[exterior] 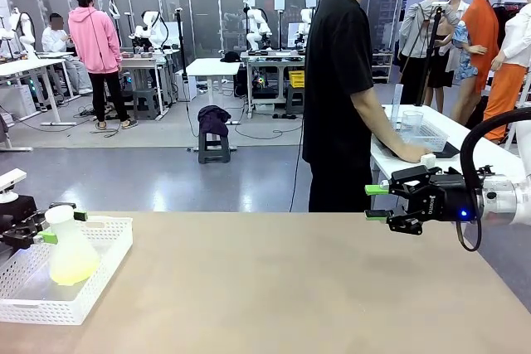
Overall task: Prepare the solutions needed for the experiment.
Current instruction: When the human places the Big flask in the center of the table, pick up the Big flask and place it in the left Organizing basket.
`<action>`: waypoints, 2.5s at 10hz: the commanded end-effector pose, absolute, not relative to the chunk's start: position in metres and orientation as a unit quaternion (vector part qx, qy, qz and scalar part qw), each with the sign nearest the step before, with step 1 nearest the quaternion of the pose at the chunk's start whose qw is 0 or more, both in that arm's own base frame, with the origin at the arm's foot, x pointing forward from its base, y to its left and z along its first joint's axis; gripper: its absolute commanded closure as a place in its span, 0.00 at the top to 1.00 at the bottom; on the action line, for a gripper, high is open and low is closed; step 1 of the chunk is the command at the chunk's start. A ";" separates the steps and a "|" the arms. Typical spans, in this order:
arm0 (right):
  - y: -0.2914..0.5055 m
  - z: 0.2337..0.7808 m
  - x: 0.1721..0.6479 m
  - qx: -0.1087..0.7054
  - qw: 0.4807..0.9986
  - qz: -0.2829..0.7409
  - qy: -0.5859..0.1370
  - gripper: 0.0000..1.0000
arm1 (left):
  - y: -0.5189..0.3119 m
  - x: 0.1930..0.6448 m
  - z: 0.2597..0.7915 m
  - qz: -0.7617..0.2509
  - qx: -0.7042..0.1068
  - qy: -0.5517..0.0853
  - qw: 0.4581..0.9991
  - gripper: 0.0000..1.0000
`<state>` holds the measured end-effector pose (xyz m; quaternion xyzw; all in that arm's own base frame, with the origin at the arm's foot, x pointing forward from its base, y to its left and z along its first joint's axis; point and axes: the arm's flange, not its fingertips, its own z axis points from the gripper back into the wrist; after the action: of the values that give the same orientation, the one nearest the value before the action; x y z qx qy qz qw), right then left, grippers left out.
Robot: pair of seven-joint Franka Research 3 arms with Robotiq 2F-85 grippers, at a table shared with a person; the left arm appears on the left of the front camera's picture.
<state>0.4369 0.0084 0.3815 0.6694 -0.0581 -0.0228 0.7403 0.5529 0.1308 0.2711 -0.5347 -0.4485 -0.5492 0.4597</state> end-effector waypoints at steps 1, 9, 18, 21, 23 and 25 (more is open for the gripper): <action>0.008 0.383 0.437 0.671 0.739 -0.021 -0.058 0.58 | 0.131 0.553 0.271 -0.549 -0.535 -0.448 0.460 1.00; 0.008 0.383 0.437 0.671 0.739 -0.021 -0.058 0.58 | 0.223 0.536 0.290 -0.511 -0.547 -0.441 0.496 1.00; 0.008 0.383 0.437 0.671 0.739 -0.021 -0.058 0.58 | 0.245 0.505 0.330 -0.274 -0.656 -0.269 0.650 1.00; 0.008 0.383 0.437 0.671 0.739 -0.021 -0.058 0.58 | 0.248 0.503 0.330 -0.159 -0.706 -0.134 0.677 1.00; 0.008 0.383 0.437 0.671 0.739 -0.021 -0.058 0.58 | 0.252 0.503 0.325 -0.128 -0.712 -0.100 0.684 1.00; 0.008 0.383 0.437 0.671 0.739 -0.021 -0.058 0.58 | 0.257 0.503 0.329 -0.120 -0.734 -0.088 0.663 1.00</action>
<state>0.4369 0.0087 0.3815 0.6693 -0.0579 -0.0226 0.7404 0.5003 0.2473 0.3213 -0.7174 -0.0916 -0.1217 0.6798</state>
